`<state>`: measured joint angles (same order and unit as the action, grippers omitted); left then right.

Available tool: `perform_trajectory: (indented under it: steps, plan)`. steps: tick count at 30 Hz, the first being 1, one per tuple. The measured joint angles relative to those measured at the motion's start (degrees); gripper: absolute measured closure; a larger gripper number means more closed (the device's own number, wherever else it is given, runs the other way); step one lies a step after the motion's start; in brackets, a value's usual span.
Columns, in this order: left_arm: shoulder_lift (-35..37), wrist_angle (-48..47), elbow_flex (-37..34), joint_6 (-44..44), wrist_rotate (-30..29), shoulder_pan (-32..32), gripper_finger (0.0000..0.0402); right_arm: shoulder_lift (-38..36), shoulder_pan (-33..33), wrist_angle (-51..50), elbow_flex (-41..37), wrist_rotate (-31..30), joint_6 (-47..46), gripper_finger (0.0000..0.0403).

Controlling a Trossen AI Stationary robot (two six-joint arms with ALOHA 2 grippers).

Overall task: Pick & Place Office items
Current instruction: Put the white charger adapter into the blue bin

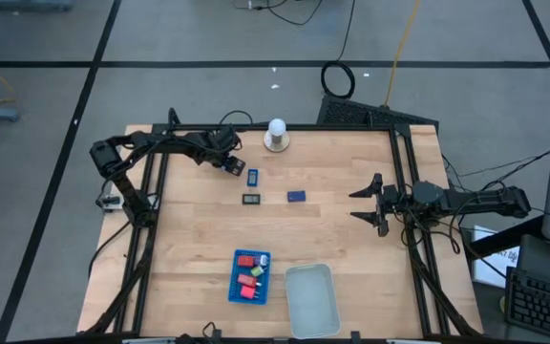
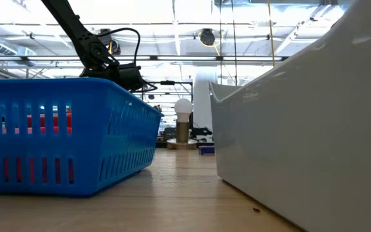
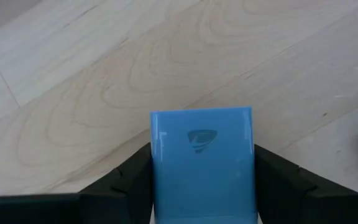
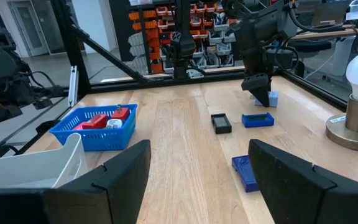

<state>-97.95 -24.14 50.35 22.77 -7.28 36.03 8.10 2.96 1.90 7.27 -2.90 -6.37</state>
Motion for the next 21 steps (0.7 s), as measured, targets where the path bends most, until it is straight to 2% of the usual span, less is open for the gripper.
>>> perform_trajectory:
  steps: [7, 12, 21]
  plan:
    - [1.80, -0.71, -0.26, -0.35, -1.87, -0.60, 0.0177, 0.01, -0.01, 0.01, 0.00, 0.01, -0.01, 0.0140]
    - [6.82, -0.33, -0.22, -0.23, -1.71, -2.51, 0.0191, 0.02, -0.02, 0.02, 0.00, 0.00, -0.01, 0.0140]
    - [18.24, 0.11, -0.20, 1.24, -0.71, -10.57, 0.0177, 0.02, -0.01, 0.02, 0.00, 0.01, -0.01, 0.0140]
